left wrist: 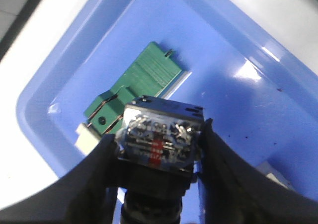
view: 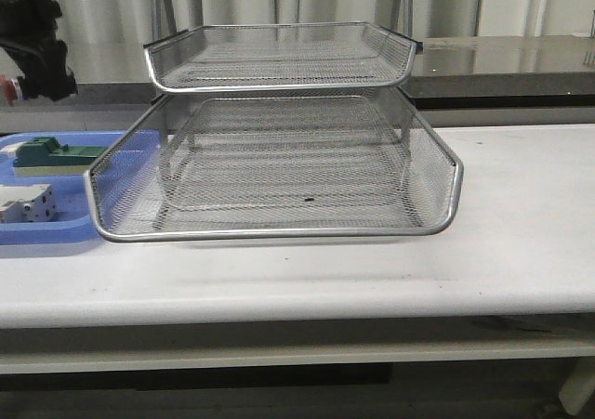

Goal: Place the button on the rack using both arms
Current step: 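Lift the red button and carry it over the pulled-out wire tray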

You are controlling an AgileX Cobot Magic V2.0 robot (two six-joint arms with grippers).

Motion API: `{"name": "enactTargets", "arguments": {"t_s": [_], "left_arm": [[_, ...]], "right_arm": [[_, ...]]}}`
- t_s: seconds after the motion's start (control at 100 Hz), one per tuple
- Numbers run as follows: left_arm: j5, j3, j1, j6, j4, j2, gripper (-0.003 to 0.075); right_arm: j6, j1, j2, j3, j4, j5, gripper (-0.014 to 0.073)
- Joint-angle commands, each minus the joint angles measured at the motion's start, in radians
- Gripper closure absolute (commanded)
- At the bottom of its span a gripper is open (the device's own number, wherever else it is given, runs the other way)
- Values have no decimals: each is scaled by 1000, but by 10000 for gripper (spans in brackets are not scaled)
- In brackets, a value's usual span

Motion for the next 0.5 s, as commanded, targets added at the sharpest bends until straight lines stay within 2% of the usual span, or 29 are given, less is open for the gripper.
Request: {"name": "enactTargets", "arguments": {"t_s": [0.0,0.24,0.49], "left_arm": [[12,-4,7,-35,-7,-139,660],[12,205,7,-57,-11,-372,660],[12,429,-18,-57,-85,-621,660]], "right_arm": [[-2,-4,-2,-34,-26,-43,660],[-2,-4,-2,-34,-26,-43,660],[-2,-4,-2,-34,-26,-43,660]]}}
